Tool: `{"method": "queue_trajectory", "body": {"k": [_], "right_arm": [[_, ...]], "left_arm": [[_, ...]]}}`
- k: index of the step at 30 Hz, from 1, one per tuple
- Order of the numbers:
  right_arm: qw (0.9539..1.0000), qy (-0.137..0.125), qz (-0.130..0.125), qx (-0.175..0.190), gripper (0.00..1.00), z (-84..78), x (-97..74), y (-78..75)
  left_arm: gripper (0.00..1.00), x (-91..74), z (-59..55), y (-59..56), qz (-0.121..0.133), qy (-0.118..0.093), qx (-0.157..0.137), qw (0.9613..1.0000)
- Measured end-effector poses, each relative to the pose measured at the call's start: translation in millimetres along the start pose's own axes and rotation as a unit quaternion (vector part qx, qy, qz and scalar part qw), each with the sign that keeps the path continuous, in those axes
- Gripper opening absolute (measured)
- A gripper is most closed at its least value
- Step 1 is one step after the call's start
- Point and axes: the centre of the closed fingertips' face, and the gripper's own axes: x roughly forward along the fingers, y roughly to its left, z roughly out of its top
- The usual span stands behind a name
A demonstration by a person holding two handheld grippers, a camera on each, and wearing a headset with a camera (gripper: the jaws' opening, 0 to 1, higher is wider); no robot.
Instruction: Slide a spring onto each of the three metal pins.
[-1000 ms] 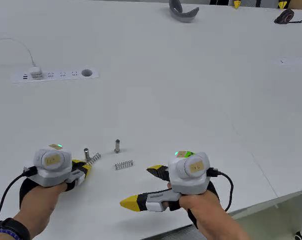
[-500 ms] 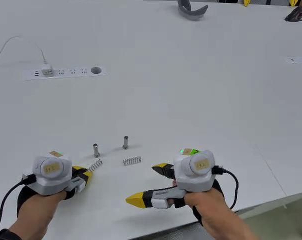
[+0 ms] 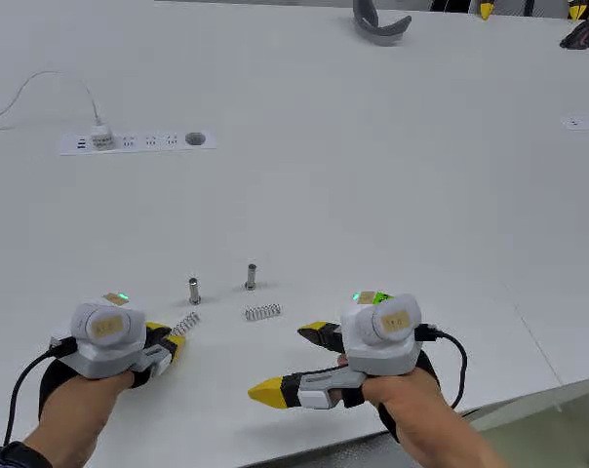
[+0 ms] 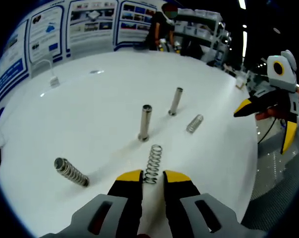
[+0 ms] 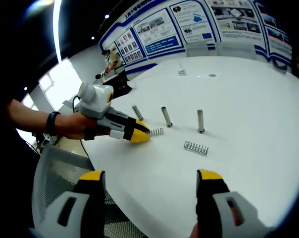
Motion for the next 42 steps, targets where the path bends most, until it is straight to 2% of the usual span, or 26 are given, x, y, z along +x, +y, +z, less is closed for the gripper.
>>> {"method": "queue_trajectory", "body": {"k": [4, 8, 16, 24, 35, 38, 42], "right_arm": [[1.0, 0.002, -0.001, -0.001, 0.76, -0.5, -1.0, 0.3], [1.0, 0.005, 0.0, 0.003, 0.76, -1.1, -2.2, 0.9], [0.9999, 0.01, 0.003, 0.001, 0.76, -1.5, -1.9, 4.4], [0.9999, 0.0, 0.011, 0.01, 0.76, 2.2, 1.3, 10.1], [0.9996, -0.005, 0.026, 0.006, 0.76, 11.7, 5.2, 20.0], [0.9992, -0.015, 0.034, 0.013, 0.75, 17.2, 6.9, 23.0], [0.999, -0.014, 0.041, 0.008, 0.74, 22.5, 12.9, 28.7]], "left_arm": [[0.11, 2.0, 1.3, 1.1, 0.009, 0.001, 0.023, 0.9997], [0.11, -0.3, -0.4, 2.5, 0.019, 0.008, 0.015, 0.9997], [0.11, -12.5, -8.0, -0.4, 0.016, 0.011, 0.002, 0.9998], [0.11, -38.6, -8.4, -6.8, 0.011, -0.001, 0.009, 0.9999], [0.11, -80.6, -5.9, 6.5, 0.022, -0.02, 0.003, 0.9995], [0.11, -91.2, -4.7, 6.6, 0.024, -0.025, 0.006, 0.9994], [0.11, -106.0, -5.0, 4.8, 0.024, -0.03, 0.014, 0.9992]]}}
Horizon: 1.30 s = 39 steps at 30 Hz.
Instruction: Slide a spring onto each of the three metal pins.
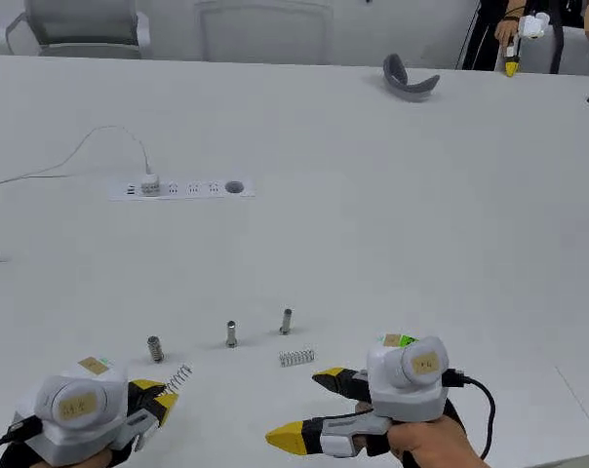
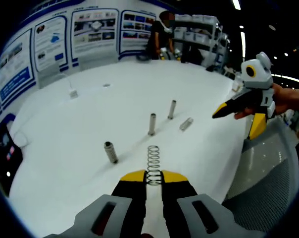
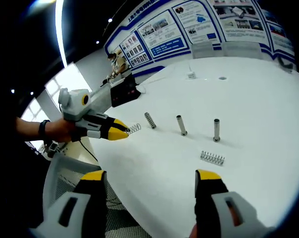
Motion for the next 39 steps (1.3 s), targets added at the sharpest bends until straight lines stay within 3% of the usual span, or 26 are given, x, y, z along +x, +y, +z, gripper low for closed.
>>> {"method": "queue_trajectory", "body": {"k": [8, 20, 29, 39], "right_arm": [[0.9997, -0.006, 0.023, -0.008, 0.71, 14.2, 11.6, 14.3], [0.9976, -0.015, 0.064, -0.019, 0.61, 30.3, 31.9, 38.6], [0.9944, -0.035, 0.099, -0.014, 0.53, 46.4, 43.3, 56.9], [0.9896, -0.055, 0.132, 0.015, 0.43, 61.2, 51.0, 67.9]], "left_arm": [[0.11, -28.0, 4.5, -4.9, 0.003, -0.015, 0.006, 0.9999], [0.11, -48.4, 17.5, -14.1, -0.008, -0.03, 0.032, 0.999], [0.11, -49.9, 24.4, -20.0, -0.014, -0.038, 0.045, 0.9982], [0.11, -45.3, 33.6, -38.0, -0.032, -0.043, 0.057, 0.9969]]}}
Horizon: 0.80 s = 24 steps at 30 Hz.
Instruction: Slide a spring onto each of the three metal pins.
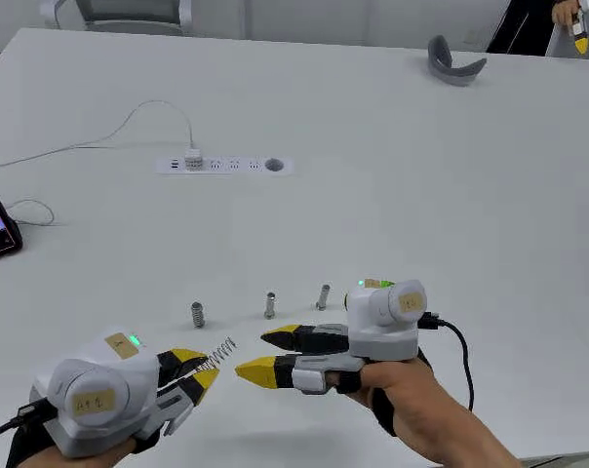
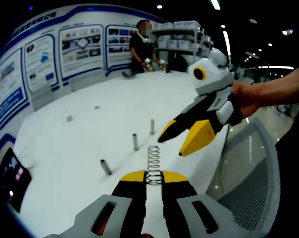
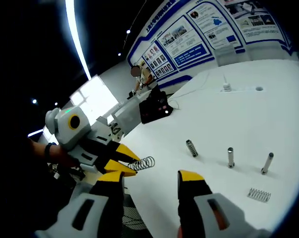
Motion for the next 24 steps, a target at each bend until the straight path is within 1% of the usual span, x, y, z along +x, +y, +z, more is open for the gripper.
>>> {"method": "queue_trajectory", "body": {"k": [4, 7, 10, 16, 18, 20, 24], "right_arm": [[0.9997, -0.01, 0.011, 0.018, 0.39, 4.0, 1.1, 2.1], [0.9994, -0.013, 0.017, 0.028, 0.36, 4.1, 1.4, 3.2], [0.9992, -0.01, 0.021, 0.032, 0.31, 2.3, 0.9, 5.5], [0.9982, -0.014, 0.034, 0.048, 0.25, 0.7, -1.6, 10.1], [0.9978, -0.016, 0.037, 0.052, 0.22, 1.0, -2.2, 12.1], [0.9976, -0.018, 0.036, 0.056, 0.21, 1.2, -3.3, 11.1], [0.9969, -0.024, 0.04, 0.064, 0.16, 3.0, -6.6, 11.5]], "left_arm": [[0.11, 2.7, 4.0, -10.6, -0.014, -0.001, 0.011, 0.9998], [0.11, 4.3, 5.6, -16.0, -0.02, 0.0, 0.02, 0.9996], [0.11, 5.5, 7.8, -18.3, -0.023, -0.002, 0.021, 0.9995], [0.11, 6.9, 12.6, -24.7, -0.031, -0.005, 0.027, 0.9991], [0.11, 7.5, 12.8, -26.0, -0.032, -0.005, 0.029, 0.9991], [0.11, 7.5, 12.8, -26.6, -0.033, -0.004, 0.031, 0.999], [0.1, 7.0, 12.5, -28.1, -0.035, -0.003, 0.035, 0.9988]]}}
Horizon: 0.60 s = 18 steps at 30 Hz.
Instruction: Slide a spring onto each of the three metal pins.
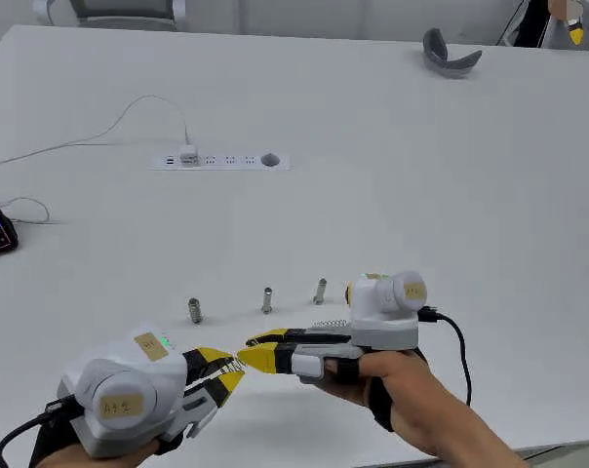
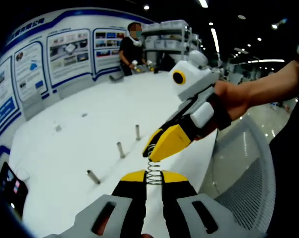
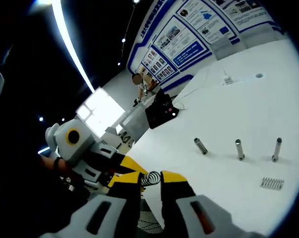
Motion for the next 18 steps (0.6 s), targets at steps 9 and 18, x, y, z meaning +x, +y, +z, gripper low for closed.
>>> {"method": "queue_trajectory", "body": {"k": [9, 18], "right_arm": [[1.0, 0.002, 0.009, 0.0, 0.14, 2.6, -2.3, 3.8], [0.9973, 0.039, 0.014, -0.061, 0.12, 16.9, -8.3, 11.5]], "left_arm": [[0.1, 1.2, 1.3, -1.8, -0.006, 0.002, 0.007, 1.0], [0.1, 5.6, 14.3, 0.6, -0.035, -0.015, 0.012, 0.9992]]}}
